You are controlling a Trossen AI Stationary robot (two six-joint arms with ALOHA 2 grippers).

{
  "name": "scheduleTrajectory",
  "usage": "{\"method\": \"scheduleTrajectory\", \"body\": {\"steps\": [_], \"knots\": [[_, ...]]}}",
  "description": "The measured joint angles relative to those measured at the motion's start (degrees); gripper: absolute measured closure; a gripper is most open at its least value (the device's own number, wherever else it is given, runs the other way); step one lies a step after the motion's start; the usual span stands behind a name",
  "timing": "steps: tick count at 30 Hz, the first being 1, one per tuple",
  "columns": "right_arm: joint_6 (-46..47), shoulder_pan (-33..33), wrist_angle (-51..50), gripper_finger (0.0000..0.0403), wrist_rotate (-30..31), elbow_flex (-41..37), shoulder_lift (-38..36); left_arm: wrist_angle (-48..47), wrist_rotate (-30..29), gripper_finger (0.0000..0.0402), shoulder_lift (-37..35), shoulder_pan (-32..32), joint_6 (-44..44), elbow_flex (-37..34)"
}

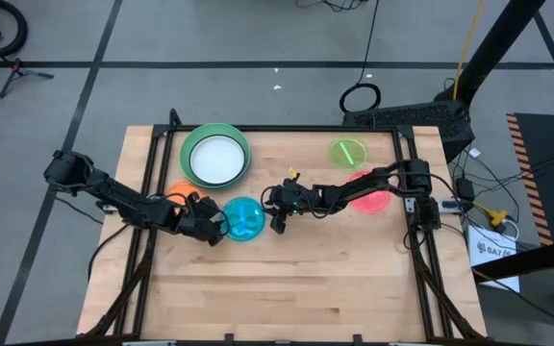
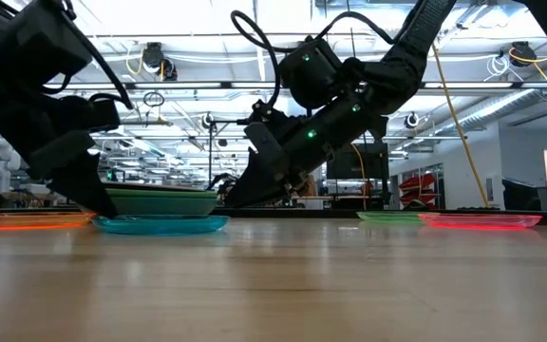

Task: Stack plastic plates
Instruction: Stack the small blue plate on top of the medium white plate

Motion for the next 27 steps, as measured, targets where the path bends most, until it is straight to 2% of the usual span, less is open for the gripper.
{"method": "scheduleTrajectory", "body": {"steps": [27], "knots": [[-0.19, 0.01, 0.09, 0.0287, 0.14, 0.0, -0.01, 1.8, -0.42, 0.0163, 0.0, 0.0, 0.3, 0.0]]}}
